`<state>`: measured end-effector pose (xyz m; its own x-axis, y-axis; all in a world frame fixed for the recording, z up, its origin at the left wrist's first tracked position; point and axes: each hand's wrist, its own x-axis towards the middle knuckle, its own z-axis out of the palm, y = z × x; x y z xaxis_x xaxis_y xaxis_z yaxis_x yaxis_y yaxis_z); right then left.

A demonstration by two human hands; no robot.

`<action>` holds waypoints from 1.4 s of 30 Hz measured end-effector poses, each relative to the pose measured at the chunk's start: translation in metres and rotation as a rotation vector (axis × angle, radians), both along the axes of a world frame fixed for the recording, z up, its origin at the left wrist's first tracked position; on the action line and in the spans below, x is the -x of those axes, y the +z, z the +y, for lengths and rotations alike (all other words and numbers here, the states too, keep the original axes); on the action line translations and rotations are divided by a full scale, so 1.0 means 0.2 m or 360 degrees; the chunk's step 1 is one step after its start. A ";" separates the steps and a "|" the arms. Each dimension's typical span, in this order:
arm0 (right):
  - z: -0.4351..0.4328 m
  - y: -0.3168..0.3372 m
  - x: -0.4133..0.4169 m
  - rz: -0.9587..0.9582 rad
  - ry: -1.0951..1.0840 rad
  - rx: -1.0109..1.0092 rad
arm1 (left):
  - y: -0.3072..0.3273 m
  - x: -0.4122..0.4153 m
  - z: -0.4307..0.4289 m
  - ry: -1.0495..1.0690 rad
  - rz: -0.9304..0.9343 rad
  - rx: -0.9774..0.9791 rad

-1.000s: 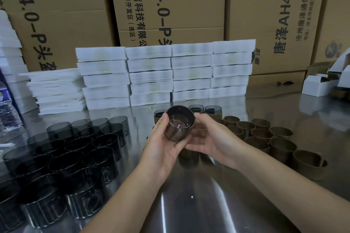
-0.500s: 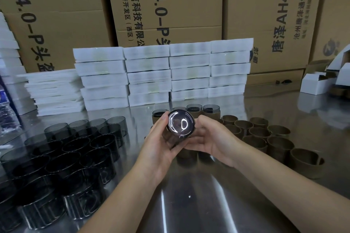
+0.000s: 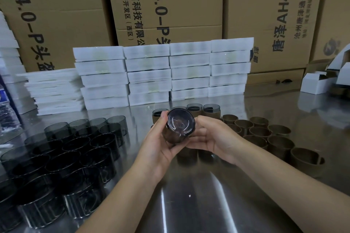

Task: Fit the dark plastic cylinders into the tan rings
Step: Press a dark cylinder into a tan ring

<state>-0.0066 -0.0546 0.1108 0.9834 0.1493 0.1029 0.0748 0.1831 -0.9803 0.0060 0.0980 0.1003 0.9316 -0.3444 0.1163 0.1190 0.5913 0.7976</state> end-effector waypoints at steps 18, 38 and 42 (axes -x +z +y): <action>-0.02 0.00 -0.01 0.0174 -0.0042 -0.0155 | 0.00 -0.01 -0.02 0.0023 0.0049 0.0091; -0.01 -0.01 -0.01 0.0136 0.0014 0.0025 | -0.01 0.01 -0.01 0.0026 0.0128 0.0121; 0.00 0.00 -0.02 0.0175 -0.0045 -0.0116 | 0.00 0.01 -0.01 0.0036 0.0270 0.0255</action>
<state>-0.0034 -0.0538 0.1099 0.9931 0.1172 0.0038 -0.0263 0.2536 -0.9669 0.0034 0.0960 0.1013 0.9497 -0.3130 0.0088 0.2287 0.7127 0.6631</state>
